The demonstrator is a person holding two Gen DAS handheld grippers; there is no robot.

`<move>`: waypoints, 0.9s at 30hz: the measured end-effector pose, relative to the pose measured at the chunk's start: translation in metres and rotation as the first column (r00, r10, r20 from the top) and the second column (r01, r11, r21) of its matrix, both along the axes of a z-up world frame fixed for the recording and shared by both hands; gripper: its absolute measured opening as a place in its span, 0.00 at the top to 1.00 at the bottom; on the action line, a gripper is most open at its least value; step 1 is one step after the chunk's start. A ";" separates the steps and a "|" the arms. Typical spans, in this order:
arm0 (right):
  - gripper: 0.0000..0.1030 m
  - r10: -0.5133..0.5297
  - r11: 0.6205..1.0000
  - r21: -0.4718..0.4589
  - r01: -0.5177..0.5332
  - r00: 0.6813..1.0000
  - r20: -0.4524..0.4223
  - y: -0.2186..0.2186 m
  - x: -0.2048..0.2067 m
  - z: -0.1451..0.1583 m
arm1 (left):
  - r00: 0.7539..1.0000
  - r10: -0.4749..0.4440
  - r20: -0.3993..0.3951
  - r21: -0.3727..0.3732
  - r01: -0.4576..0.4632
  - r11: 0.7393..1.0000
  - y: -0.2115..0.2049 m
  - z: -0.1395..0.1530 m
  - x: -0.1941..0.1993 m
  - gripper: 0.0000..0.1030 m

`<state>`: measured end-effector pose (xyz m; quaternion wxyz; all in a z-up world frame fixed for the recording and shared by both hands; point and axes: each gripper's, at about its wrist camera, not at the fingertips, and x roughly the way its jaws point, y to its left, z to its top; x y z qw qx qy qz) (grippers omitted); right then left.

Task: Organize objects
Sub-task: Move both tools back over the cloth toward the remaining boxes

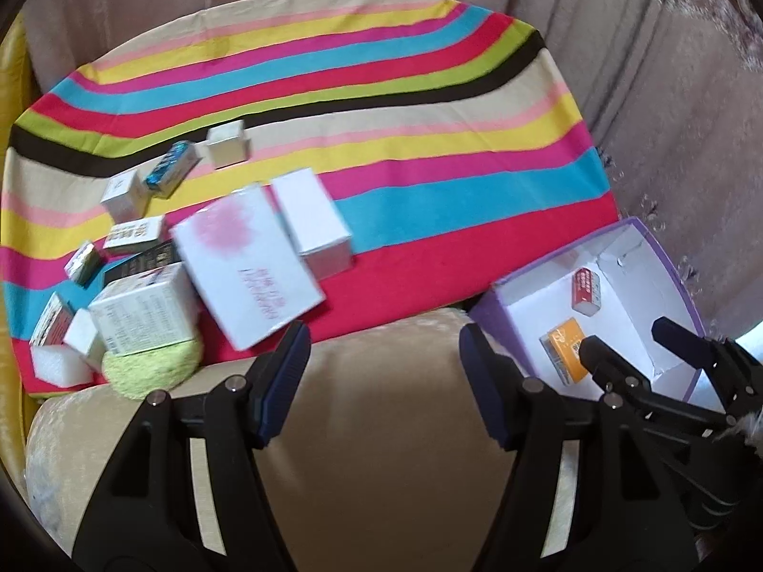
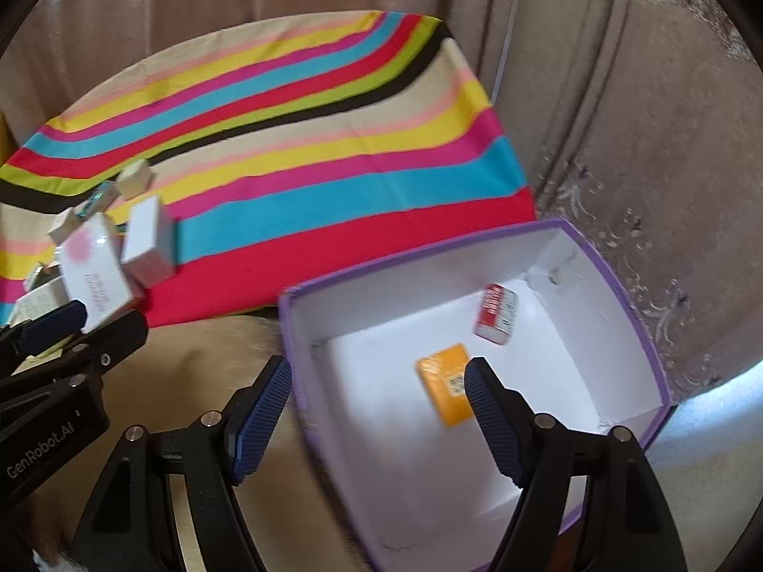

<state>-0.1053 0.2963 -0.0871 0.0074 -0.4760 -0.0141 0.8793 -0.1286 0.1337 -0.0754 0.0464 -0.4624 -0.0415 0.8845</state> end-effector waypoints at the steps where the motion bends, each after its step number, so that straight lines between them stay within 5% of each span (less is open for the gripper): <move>1: 0.26 0.015 1.000 -0.008 -0.015 1.000 -0.004 -0.006 0.000 0.001 | 1.000 0.015 -0.001 0.012 -0.015 1.000 -0.011 0.001 0.002 0.34; 12: 0.26 0.162 0.985 -0.067 -0.161 0.987 0.003 -0.073 -0.003 -0.002 | 0.969 0.238 -0.074 0.014 -0.237 0.971 -0.136 0.008 0.046 0.32; 20: 0.26 0.297 0.954 -0.041 -0.296 0.955 0.021 -0.132 -0.008 -0.007 | 0.916 0.397 0.049 0.081 -0.400 0.913 -0.238 -0.017 0.068 0.32; 27: 0.26 0.381 0.924 -0.021 -0.381 0.923 0.046 -0.166 -0.021 -0.012 | 0.923 0.363 0.128 0.072 -0.374 0.925 -0.260 -0.035 0.053 0.21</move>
